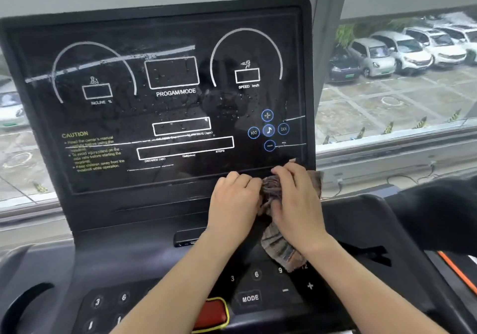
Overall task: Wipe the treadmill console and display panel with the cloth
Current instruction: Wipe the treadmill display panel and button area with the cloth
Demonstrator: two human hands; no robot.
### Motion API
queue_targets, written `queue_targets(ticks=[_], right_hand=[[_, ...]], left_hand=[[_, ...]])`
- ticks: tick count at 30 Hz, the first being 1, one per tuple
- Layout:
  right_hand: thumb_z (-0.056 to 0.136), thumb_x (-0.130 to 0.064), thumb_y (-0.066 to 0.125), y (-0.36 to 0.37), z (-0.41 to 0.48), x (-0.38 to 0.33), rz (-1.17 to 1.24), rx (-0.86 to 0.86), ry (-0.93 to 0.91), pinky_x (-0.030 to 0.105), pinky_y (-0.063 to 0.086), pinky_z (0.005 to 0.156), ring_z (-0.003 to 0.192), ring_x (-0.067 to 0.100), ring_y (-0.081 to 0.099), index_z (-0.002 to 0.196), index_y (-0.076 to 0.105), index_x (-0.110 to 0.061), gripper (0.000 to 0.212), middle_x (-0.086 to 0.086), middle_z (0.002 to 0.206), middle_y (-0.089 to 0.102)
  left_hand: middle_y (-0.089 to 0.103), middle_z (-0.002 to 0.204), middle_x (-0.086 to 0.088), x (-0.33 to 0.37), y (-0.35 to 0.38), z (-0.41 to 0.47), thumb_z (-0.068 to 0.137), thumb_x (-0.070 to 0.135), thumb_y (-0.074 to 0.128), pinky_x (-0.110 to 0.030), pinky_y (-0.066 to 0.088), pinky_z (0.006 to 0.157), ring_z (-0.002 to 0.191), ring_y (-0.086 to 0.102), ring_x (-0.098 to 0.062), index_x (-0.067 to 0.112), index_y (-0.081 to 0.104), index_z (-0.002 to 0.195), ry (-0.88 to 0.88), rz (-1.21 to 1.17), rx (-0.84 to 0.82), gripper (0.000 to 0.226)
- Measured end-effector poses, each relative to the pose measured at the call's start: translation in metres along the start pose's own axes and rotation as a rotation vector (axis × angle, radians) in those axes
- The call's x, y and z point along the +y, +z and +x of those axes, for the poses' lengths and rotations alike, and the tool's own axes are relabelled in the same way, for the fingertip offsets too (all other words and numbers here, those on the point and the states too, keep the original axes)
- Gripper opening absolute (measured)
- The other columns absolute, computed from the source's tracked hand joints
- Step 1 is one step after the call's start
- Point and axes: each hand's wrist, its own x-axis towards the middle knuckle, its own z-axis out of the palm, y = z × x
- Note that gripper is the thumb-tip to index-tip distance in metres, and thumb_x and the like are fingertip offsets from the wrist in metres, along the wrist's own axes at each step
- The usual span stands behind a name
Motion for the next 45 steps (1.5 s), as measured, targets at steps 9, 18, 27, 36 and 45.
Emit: queue_targets(ticks=[9, 18, 27, 36, 45], right_hand=[[0.084, -0.006, 0.06, 0.042, -0.004, -0.064, 0.068, -0.182, -0.431, 0.034, 0.042, 0.097, 0.118, 0.023, 0.052, 0.126, 0.058, -0.013, 0.043, 0.005, 0.127, 0.056], [0.077, -0.009, 0.057, 0.002, -0.013, 0.019, -0.06, -0.018, -0.134, 0.047, 0.045, 0.097, 0.106, 0.034, 0.057, 0.118, 0.063, -0.002, 0.042, 0.013, 0.118, 0.061], [0.063, 0.016, 0.065, -0.013, -0.03, 0.032, 0.012, 0.066, 0.093, 0.037, 0.045, 0.093, 0.111, 0.029, 0.051, 0.124, 0.061, -0.002, 0.064, 0.013, 0.125, 0.057], [0.08, -0.003, 0.063, 0.02, 0.0, -0.035, 0.115, 0.072, -0.142, 0.041, 0.048, 0.09, 0.108, 0.028, 0.056, 0.118, 0.066, -0.003, 0.038, 0.012, 0.121, 0.061], [0.075, -0.025, 0.064, 0.006, -0.001, -0.027, -0.057, -0.138, -0.24, 0.033, 0.043, 0.086, 0.107, 0.025, 0.057, 0.111, 0.068, -0.01, 0.039, 0.004, 0.114, 0.062]], left_hand=[[0.072, 0.089, 0.007, -0.114, -0.05, -0.074, 0.076, 0.025, 0.062, -0.033, 0.037, 0.06, 0.071, 0.048, -0.023, 0.02, 0.074, 0.094, -0.233, 0.099, 0.066, 0.022], [0.06, 0.065, -0.002, 0.007, -0.016, 0.001, 0.062, 0.013, 0.068, -0.034, 0.039, 0.056, 0.063, 0.052, -0.027, 0.015, 0.063, 0.067, -0.027, 0.021, -0.085, 0.007], [0.056, 0.076, 0.001, 0.022, 0.009, -0.005, 0.078, 0.016, 0.059, -0.032, 0.041, 0.06, 0.074, 0.049, -0.022, 0.016, 0.064, 0.078, 0.206, -0.028, -0.057, 0.004], [0.061, 0.093, -0.004, -0.062, -0.056, -0.029, 0.073, 0.007, 0.054, -0.035, 0.037, 0.067, 0.084, 0.052, -0.028, 0.017, 0.072, 0.099, -0.234, -0.021, 0.206, 0.033], [0.057, 0.102, -0.006, -0.014, -0.05, -0.039, 0.072, 0.022, 0.054, -0.036, 0.039, 0.081, 0.092, 0.05, -0.028, 0.012, 0.064, 0.104, -0.121, 0.022, -0.072, 0.035]])
